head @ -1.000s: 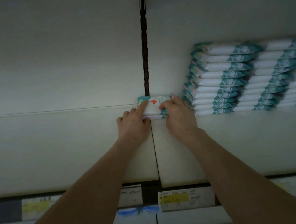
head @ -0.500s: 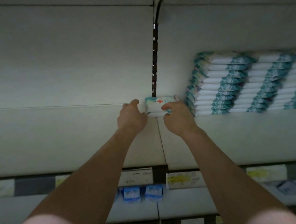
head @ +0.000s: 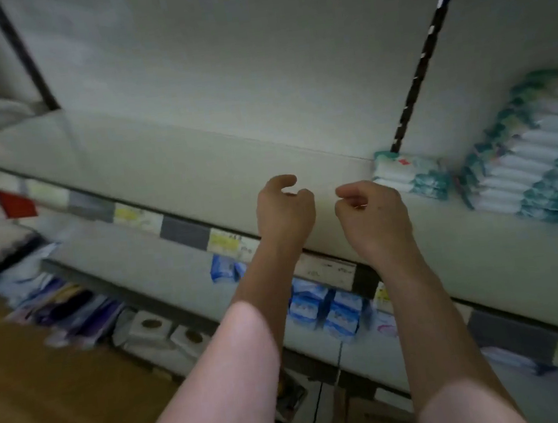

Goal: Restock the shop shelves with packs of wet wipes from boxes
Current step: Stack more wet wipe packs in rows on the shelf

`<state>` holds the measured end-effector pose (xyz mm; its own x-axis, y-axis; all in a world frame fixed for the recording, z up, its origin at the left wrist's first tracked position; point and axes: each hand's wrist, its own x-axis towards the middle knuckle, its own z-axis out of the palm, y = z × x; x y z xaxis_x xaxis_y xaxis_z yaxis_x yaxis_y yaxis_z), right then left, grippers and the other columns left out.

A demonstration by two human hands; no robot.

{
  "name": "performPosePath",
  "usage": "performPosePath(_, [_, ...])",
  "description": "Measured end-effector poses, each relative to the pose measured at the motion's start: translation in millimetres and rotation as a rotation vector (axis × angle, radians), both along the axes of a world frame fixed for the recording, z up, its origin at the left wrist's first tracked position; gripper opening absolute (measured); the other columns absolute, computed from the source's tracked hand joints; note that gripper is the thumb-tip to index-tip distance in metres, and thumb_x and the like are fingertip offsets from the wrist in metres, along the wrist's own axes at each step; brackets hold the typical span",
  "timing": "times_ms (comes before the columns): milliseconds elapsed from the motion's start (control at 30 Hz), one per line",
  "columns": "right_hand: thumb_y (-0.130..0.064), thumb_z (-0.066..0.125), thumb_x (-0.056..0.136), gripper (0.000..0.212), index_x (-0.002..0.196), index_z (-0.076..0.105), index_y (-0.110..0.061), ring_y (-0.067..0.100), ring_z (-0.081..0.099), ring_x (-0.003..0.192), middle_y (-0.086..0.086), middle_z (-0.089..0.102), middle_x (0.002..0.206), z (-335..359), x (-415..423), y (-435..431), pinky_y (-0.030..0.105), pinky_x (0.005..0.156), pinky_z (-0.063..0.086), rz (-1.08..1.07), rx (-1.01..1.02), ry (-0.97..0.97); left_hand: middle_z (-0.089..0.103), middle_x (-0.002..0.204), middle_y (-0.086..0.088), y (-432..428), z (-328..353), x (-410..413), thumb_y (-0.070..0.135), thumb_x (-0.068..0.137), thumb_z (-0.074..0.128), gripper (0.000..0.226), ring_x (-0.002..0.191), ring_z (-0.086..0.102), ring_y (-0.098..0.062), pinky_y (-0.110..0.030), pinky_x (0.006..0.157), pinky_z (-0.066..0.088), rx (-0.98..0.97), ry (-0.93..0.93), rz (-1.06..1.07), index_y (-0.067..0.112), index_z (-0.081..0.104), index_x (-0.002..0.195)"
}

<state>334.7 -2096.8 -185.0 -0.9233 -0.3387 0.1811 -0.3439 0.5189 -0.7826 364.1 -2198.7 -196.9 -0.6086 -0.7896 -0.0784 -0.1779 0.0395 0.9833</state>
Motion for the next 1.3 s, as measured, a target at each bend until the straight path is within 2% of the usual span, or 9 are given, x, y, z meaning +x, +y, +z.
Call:
performPosePath(233, [-0.014,0.052,0.092,0.027,0.114,0.067,-0.018,0.009,0.057,0.096,-0.001,0.066,0.113,-19.5,34.1,13.4,0.015,0.077,0.038,0.297,0.033,-0.017,0.055,0.064,0.000,26.2,-21.0,59.1,0.005,0.088,0.052,0.026,0.051,0.052,-0.010,-0.018,0.047,0.043,0.105,0.032,0.387,0.010,0.061,0.112])
performPosePath(333, [-0.012,0.051,0.093,0.026,0.114,0.067,-0.015,0.006,0.053,0.087,-0.002,0.066,0.104,-29.4,52.9,25.7,0.009,0.061,0.035,0.454,0.082,-0.029,0.057,0.071,-0.004,42.6,-41.6,88.8,0.007,0.089,0.053,0.025,0.059,0.055,-0.018,-0.023,0.059,0.048,0.207,0.044,0.520,0.012,0.060,0.112])
performPosePath(467, [-0.015,0.054,0.091,0.024,0.110,0.069,-0.017,0.016,0.061,0.098,0.000,0.068,0.109,-46.3,87.5,28.4,0.017,0.075,0.038,0.594,0.177,-0.078,0.065,0.100,-0.009,59.4,-66.0,138.3,0.015,0.086,0.057,0.019,0.093,0.065,-0.029,-0.038,0.086,0.055,0.235,-0.035,0.677,0.020,0.060,0.104])
performPosePath(600, [-0.015,0.058,0.086,0.023,0.104,0.072,-0.014,0.024,0.064,0.102,0.007,0.071,0.105,-58.7,141.2,22.5,0.030,0.090,0.049,0.779,0.222,-0.093,0.066,0.108,-0.008,72.0,-81.5,207.8,0.016,0.085,0.060,0.019,0.094,0.065,-0.026,-0.038,0.082,0.057,0.255,-0.063,0.838,0.025,0.059,0.101])
performPosePath(700, [-0.020,0.058,0.086,0.022,0.103,0.073,-0.018,0.027,0.065,0.098,0.006,0.071,0.104,-67.1,192.1,20.3,0.041,0.088,0.053,0.918,0.272,-0.094,0.067,0.106,-0.007,84.1,-92.0,264.8,0.017,0.085,0.061,0.020,0.091,0.065,-0.023,-0.031,0.074,0.055,0.289,-0.082,0.985,0.026,0.060,0.103])
performPosePath(800, [-0.023,0.057,0.090,0.024,0.110,0.069,-0.020,0.021,0.062,0.102,0.002,0.068,0.109,-79.0,248.5,24.3,0.041,0.090,0.053,1.083,0.329,-0.103,0.067,0.107,-0.008,103.4,-101.5,325.8,0.017,0.085,0.060,0.020,0.098,0.065,-0.026,-0.038,0.086,0.055,0.321,-0.078,1.147,0.025,0.059,0.103])
performPosePath(967, [-0.022,0.056,0.093,0.024,0.114,0.068,-0.019,0.012,0.056,0.094,-0.001,0.067,0.110,-94.4,346.0,38.6,0.024,0.079,0.045,1.351,0.379,-0.077,0.067,0.109,-0.011,147.1,-114.5,428.4,0.016,0.083,0.059,0.022,0.084,0.065,-0.025,-0.036,0.079,0.055,0.359,-0.086,1.372,0.026,0.058,0.103])
performPosePath(1133, [-0.020,0.056,0.091,0.025,0.112,0.069,-0.016,0.023,0.061,0.105,0.005,0.068,0.113,-100.1,438.6,71.6,0.035,0.091,0.050,1.497,0.447,-0.090,0.067,0.106,-0.010,199.5,-124.6,518.4,0.014,0.085,0.058,0.020,0.095,0.065,-0.027,-0.035,0.082,0.054,0.407,-0.055,1.519,0.027,0.055,0.099])
performPosePath(1300, [-0.021,0.056,0.088,0.023,0.106,0.071,-0.019,0.024,0.060,0.105,0.005,0.069,0.109,-108.1,519.8,108.0,0.029,0.084,0.047,1.579,0.488,-0.092,0.067,0.109,-0.016,248.2,-132.3,590.6,0.020,0.076,0.060,0.016,0.103,0.064,-0.036,-0.049,0.093,0.050,0.463,-0.006,1.607,0.026,0.056,0.090])
